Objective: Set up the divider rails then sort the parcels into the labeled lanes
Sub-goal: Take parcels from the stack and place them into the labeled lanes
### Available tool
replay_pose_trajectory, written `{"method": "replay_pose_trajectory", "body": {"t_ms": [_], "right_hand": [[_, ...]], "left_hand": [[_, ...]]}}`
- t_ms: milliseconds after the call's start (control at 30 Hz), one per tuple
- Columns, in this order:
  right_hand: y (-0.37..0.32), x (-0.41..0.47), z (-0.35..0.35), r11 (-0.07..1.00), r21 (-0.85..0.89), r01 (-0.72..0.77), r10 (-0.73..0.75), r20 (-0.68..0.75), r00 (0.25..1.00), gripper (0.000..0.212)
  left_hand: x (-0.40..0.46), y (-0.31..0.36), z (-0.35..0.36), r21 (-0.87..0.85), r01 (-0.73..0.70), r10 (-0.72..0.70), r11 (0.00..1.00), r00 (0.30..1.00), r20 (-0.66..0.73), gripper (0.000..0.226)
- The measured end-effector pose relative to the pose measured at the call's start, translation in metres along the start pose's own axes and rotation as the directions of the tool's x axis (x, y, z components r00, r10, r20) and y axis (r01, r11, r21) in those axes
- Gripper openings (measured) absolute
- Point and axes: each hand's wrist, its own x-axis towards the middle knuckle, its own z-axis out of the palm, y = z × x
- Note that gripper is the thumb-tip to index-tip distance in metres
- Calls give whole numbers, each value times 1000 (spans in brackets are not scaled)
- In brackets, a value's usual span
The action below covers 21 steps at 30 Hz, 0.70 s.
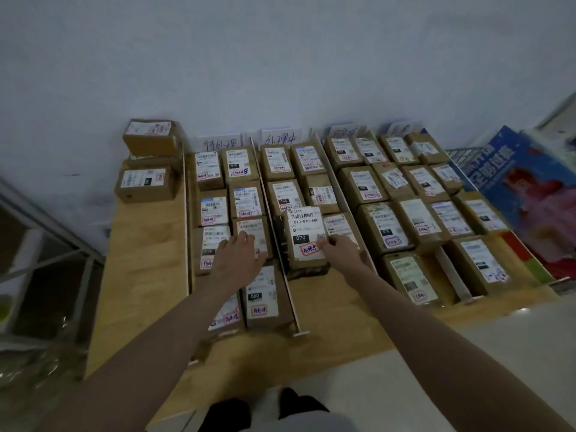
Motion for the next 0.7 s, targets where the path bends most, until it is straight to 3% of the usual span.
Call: {"method": "replay_pose_trajectory", "body": {"t_ms": [367, 567, 700], "right_hand": [[82, -37, -19, 997, 33, 74, -76, 50, 996, 23], [119, -52, -13, 995, 96, 3, -12, 98, 995, 16], [137, -47, -8, 998, 40, -57, 50, 143, 989, 18]], "left_hand": [[-44, 65, 57, 38, 75, -76, 996, 996, 36, 57], [-60, 79, 67, 46, 86, -86, 995, 996, 9, 56], [-63, 77, 70, 21, 112, -112, 993, 994, -11, 57]]}}
